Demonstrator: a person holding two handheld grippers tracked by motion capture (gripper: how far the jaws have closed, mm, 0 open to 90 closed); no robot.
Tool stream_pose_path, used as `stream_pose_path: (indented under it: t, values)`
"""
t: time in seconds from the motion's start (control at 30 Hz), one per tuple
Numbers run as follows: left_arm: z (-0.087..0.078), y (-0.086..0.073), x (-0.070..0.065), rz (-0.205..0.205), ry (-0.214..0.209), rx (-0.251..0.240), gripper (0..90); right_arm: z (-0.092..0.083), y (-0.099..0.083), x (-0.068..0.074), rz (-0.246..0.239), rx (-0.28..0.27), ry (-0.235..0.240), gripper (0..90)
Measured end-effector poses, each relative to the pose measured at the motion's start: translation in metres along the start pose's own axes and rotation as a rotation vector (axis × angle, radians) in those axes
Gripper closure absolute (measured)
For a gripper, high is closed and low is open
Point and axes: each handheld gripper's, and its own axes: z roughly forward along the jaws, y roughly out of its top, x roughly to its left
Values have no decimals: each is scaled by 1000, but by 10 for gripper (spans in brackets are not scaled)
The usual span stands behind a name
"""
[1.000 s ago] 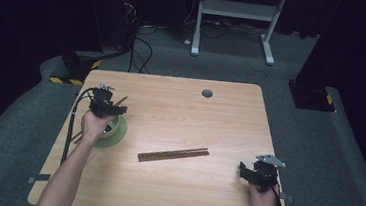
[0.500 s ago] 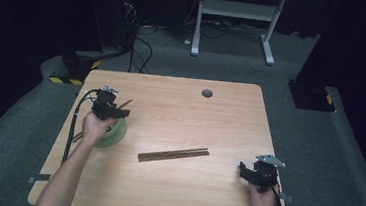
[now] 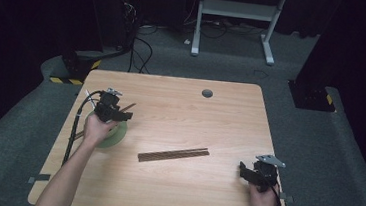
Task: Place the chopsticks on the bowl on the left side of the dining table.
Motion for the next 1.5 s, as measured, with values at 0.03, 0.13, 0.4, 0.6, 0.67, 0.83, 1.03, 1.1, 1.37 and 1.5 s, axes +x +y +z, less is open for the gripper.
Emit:
stream_pose_path:
  t: [0.03, 0.13, 0.4, 0.6, 0.67, 0.83, 1.03, 1.1, 1.37, 1.5]
  values:
    - [0, 0, -1, 3, -3, 2, 339, 0, 0, 0, 0, 0, 0, 235]
    - [1, 0, -4, 17, -5, 10, 339, 0, 0, 0, 0, 0, 0, 235]
    - [-1, -1, -9, 30, -15, 10, 335, 0, 0, 0, 0, 0, 0, 235]
    - [-10, 1, -7, 18, -16, -30, 327, 0, 0, 0, -1, 0, 0, 235]
    - [-14, 1, -6, 12, -13, -41, 323, 0, 0, 0, 0, 0, 0, 235]
    - [-28, 0, -5, 8, -7, -70, 319, 0, 0, 0, -1, 0, 0, 235]
    - [-44, -7, 0, -41, -20, -109, 307, 0, 0, 0, -1, 0, 1, 235]
    - [-47, -11, 2, -48, -16, -112, 307, 0, 0, 0, -1, 0, 1, 235]
    - [-66, -32, 1, -58, -7, -153, 305, 0, 0, 0, -1, 0, 1, 235]
    - [-73, -48, -3, -55, 24, -163, 306, 0, 0, 0, -1, 0, 1, 235]
